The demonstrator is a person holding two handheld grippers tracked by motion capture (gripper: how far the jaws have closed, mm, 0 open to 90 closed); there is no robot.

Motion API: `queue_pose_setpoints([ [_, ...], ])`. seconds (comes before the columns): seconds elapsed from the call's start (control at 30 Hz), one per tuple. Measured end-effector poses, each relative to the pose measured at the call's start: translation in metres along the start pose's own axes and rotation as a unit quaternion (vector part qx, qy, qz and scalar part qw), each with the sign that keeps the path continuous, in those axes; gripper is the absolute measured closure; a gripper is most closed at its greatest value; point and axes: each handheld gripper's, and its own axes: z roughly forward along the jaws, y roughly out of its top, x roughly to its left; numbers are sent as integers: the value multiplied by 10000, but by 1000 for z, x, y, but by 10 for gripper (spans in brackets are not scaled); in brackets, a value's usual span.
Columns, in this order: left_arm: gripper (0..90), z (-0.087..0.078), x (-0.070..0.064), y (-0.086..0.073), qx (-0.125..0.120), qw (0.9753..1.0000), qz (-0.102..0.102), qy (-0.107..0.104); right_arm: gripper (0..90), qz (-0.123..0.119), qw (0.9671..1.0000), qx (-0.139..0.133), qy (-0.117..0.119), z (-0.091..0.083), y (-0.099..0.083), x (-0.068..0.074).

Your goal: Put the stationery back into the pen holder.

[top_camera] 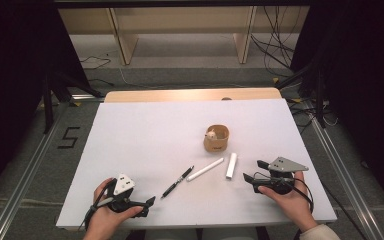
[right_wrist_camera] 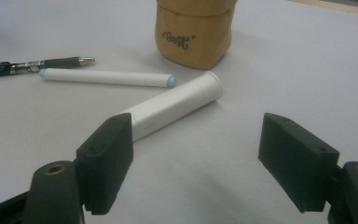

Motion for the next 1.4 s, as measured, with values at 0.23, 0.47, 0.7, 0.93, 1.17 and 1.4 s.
queue_pose_setpoints([
  [0.23,0,2,-1,1,-3,10000,37,-41,267,-9,10000,34,1,1,-1,-1],
  [0.47,30,-1,-7,5,-205,9998,29,45,267,-11,10000,48,-51,2,0,0],
  [0.7,75,-4,-14,7,-369,9992,87,112,268,-18,10000,70,-51,2,0,2],
  [0.93,144,-2,-19,9,-370,9992,110,48,268,-50,10000,57,-17,3,0,3],
  [1.17,205,4,-29,14,-308,9993,225,-24,269,-27,10000,53,-19,4,0,3],
  [1.4,304,12,-41,41,74,9990,434,114,270,-4,10000,45,-42,4,0,2],
])
